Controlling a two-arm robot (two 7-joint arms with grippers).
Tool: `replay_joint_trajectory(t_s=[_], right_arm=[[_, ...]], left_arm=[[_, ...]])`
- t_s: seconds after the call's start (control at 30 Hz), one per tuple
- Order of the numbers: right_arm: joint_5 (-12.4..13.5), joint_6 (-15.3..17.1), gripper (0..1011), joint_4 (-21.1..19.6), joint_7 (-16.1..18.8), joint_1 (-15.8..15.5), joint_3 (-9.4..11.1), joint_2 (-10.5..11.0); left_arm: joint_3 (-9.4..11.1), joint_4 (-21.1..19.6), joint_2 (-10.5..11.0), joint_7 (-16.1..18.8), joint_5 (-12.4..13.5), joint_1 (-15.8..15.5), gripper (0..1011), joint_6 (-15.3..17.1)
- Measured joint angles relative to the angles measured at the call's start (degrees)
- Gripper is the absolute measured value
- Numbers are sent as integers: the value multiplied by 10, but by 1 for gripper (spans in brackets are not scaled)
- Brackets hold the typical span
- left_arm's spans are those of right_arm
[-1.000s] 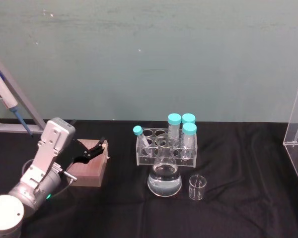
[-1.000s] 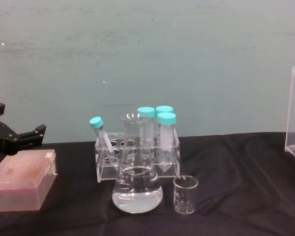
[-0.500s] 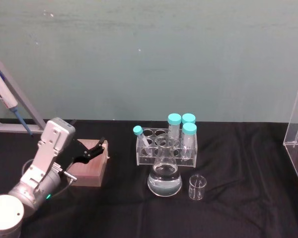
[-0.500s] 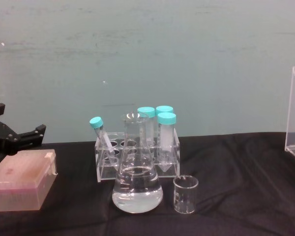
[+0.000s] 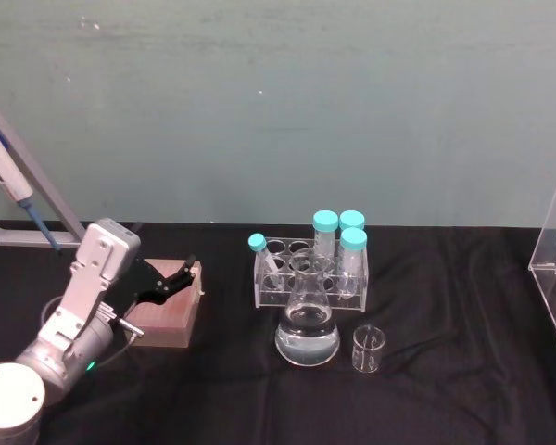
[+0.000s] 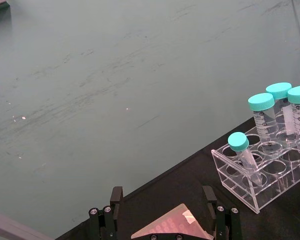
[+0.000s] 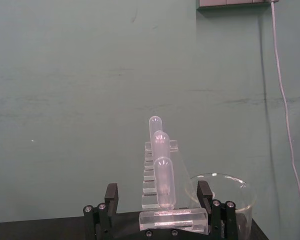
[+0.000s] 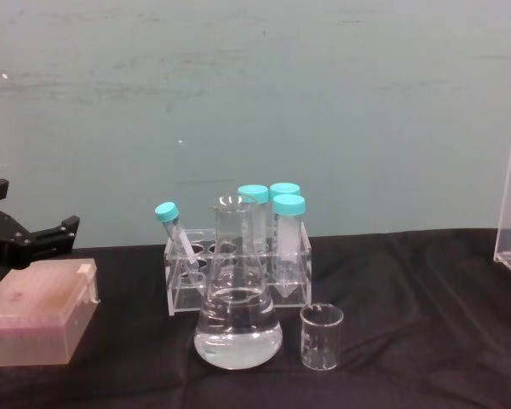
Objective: Place the experimental apparatus aside using one hand.
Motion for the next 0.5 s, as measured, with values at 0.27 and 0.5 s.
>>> replay_joint_trajectory(t_s=[0.27,0.5], right_arm=[[0,0,1003,0,0,0,0,0],[0,-1,1003,0,0,0,0,0]], left_arm=[[0,0,0,0,0,0,1000,0],[0,0,0,0,0,0,1000,0]])
